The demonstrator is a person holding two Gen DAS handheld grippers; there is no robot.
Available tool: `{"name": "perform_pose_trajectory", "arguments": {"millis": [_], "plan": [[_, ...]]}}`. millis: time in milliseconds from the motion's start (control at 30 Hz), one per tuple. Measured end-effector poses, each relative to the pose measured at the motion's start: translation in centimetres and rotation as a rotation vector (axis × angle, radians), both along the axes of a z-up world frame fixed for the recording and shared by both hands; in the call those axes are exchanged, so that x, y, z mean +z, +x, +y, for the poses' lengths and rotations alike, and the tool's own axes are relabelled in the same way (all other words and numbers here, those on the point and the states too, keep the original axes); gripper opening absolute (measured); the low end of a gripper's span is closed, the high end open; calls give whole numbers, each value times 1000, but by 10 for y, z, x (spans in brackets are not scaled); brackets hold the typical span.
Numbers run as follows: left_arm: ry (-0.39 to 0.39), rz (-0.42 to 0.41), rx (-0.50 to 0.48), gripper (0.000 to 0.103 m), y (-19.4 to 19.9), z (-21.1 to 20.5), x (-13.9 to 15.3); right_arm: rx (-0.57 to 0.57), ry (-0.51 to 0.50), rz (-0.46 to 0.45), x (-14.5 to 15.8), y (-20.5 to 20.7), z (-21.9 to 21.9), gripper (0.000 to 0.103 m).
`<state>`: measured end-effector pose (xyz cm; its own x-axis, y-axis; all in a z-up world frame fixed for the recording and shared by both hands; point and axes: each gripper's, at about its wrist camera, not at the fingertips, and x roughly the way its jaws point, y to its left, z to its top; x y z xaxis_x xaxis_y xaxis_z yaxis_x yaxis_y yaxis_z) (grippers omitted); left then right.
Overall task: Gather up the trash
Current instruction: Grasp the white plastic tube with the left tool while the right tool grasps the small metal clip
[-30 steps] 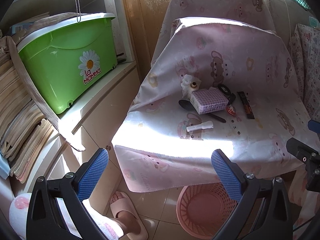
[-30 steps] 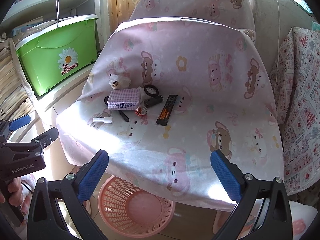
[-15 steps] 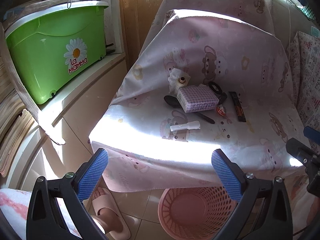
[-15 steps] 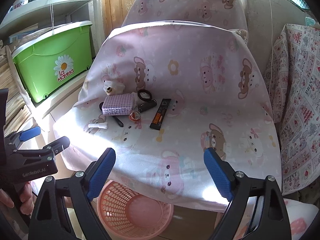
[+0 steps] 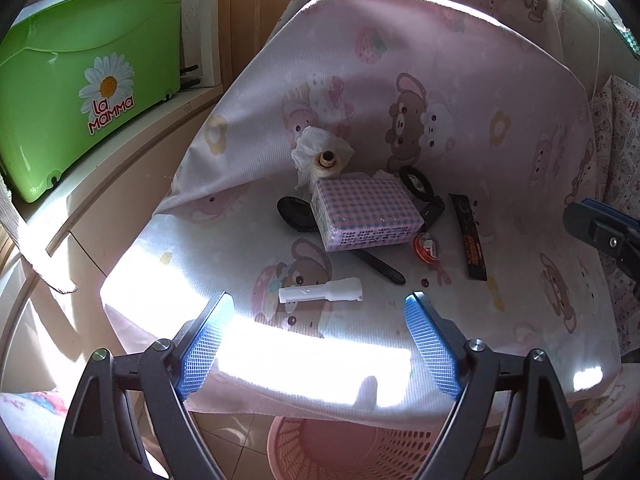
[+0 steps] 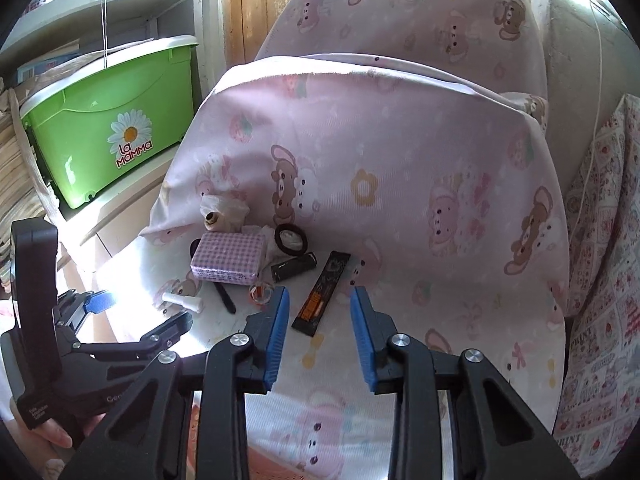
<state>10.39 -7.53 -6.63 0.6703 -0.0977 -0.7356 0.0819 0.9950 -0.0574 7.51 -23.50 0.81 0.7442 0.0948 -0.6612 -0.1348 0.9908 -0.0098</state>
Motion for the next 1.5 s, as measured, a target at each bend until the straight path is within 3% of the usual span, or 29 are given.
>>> {"name": "perform_pose_trajectory", "arguments": {"millis": [100, 267, 333, 467, 533, 800, 867, 900, 1100, 1300, 1500], "plan": [[-1, 17, 16, 83, 11, 0, -6, 28, 27, 4, -8, 13, 1, 27], [-29, 61, 28, 71, 26, 3, -15, 19, 86, 65, -26, 16, -5, 27], [-7, 77, 24, 68, 30, 1, -17, 18, 79, 72, -29, 15, -6, 27], [16, 76, 21, 53, 32, -3, -19, 14, 97, 79, -29, 14, -10, 27], [18, 58, 37, 51, 29, -2, -15, 10, 101, 77, -29, 14, -11, 27], [83, -143, 43, 51, -2, 7, 27, 52, 114, 58, -29, 13, -2, 31], [82, -137, 39, 51, -5, 11, 27, 60, 128, 65, -33, 17, 3, 48], [77, -127, 39, 51, -6, 13, 26, 62, 142, 66, -35, 19, 5, 50], [21, -69, 52, 51, -8, 26, 21, 65, 156, 95, -52, 37, 21, 50], [23, -49, 42, 51, -8, 30, 20, 54, 105, 124, -68, 54, 37, 50], [-42, -19, 58, 51, -7, 41, 19, 59, 89, 144, -81, 66, 43, 41]]}}
